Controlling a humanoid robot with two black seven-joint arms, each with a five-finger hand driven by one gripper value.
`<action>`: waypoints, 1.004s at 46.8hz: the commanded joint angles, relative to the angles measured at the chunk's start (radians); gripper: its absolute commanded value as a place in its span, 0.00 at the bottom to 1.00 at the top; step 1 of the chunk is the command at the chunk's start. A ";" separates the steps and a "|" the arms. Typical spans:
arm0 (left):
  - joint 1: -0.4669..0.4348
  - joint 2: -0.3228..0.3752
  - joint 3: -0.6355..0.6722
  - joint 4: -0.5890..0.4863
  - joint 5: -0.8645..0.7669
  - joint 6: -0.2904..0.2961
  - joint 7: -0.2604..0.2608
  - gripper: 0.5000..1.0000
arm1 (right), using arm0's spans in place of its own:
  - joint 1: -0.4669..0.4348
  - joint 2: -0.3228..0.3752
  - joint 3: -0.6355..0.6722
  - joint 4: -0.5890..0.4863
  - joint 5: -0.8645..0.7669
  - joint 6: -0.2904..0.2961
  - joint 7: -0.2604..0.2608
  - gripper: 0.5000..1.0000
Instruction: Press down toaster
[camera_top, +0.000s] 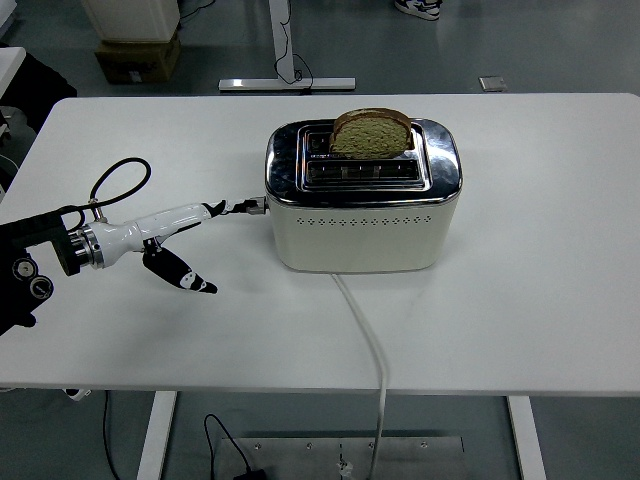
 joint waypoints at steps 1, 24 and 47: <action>0.000 -0.002 0.005 0.002 0.000 0.005 0.001 1.00 | 0.000 0.000 0.000 -0.001 0.000 0.000 0.000 1.00; 0.006 -0.030 0.022 0.043 0.000 0.007 0.003 1.00 | 0.000 0.000 0.000 -0.001 0.000 0.000 0.000 1.00; 0.009 -0.042 0.049 0.063 -0.006 0.039 0.003 1.00 | 0.000 0.000 0.000 -0.001 0.000 0.000 0.000 1.00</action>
